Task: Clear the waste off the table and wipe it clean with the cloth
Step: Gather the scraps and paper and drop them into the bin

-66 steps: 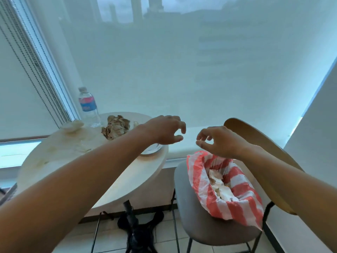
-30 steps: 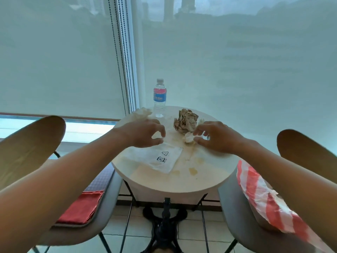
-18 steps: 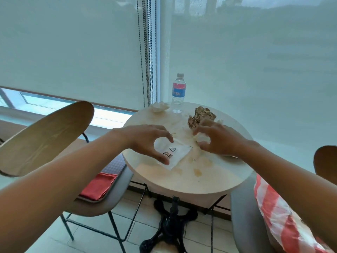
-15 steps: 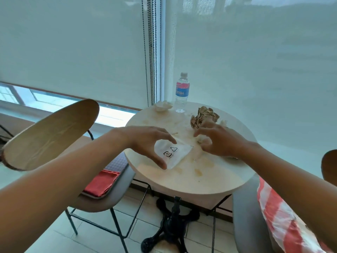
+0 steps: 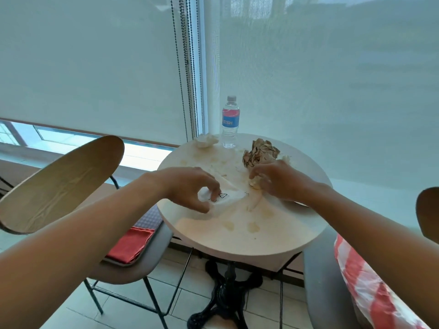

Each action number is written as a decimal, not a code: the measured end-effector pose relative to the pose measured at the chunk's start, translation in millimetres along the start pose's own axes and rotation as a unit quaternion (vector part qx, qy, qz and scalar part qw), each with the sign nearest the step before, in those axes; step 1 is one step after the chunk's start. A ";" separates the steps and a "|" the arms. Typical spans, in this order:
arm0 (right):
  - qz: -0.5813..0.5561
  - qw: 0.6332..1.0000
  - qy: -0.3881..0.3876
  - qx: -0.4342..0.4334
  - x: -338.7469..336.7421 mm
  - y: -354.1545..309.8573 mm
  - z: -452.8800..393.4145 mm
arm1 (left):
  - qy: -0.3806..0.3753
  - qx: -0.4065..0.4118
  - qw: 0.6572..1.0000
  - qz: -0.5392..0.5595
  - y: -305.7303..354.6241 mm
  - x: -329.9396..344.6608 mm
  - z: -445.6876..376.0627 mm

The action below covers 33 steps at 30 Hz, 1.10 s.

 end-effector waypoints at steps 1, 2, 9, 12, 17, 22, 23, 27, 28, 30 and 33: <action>0.002 1.000 0.005 0.009 -1.1 0.7 -0.8 | 0.013 0.004 1.000 0.006 0.2 -3.2 0.0; 0.004 1.000 0.009 0.015 -1.6 1.2 -1.8 | 0.026 0.007 1.000 0.011 0.0 -6.7 0.1; -0.003 0.999 -0.005 0.036 2.2 -0.3 -2.7 | 0.117 0.039 0.992 0.003 -2.9 -25.7 -2.2; -0.004 0.999 -0.006 0.038 3.8 0.3 -2.1 | 0.164 0.062 0.985 0.002 -2.9 -32.2 -1.2; 0.007 0.999 -0.011 0.035 4.5 0.2 -0.3 | 0.096 0.070 0.993 0.017 -5.8 -19.0 -5.2; 0.012 0.999 0.017 0.044 -0.9 -1.4 -1.7 | -0.047 0.051 0.997 0.028 -10.7 0.2 -6.1; 0.012 0.999 0.015 0.045 0.3 -0.9 -1.7 | -0.069 0.047 0.996 0.030 -11.6 3.3 -5.9; 0.023 0.998 0.003 0.052 7.6 -2.3 -1.8 | -0.097 0.051 0.994 0.016 -10.5 8.9 -6.4; 0.024 0.998 0.003 0.054 9.1 -2.8 -1.7 | -0.090 0.049 0.995 0.010 -9.7 8.8 -6.7; 0.025 0.998 0.004 0.056 12.1 -2.9 -2.3 | -0.061 0.051 0.997 -0.008 -7.9 9.1 -7.0; 0.027 0.998 0.007 0.049 13.0 -5.2 -3.2 | -0.009 0.079 0.997 -0.024 -4.1 10.1 -7.5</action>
Point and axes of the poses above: each hand's wrist, its own z-axis away from the middle knuckle, its own x-axis out of the palm, y = z × x, the point moved 6 cm from there along -z, towards the middle knuckle, and after that the axes turned 2 degrees about y, right-handed, at the moved point
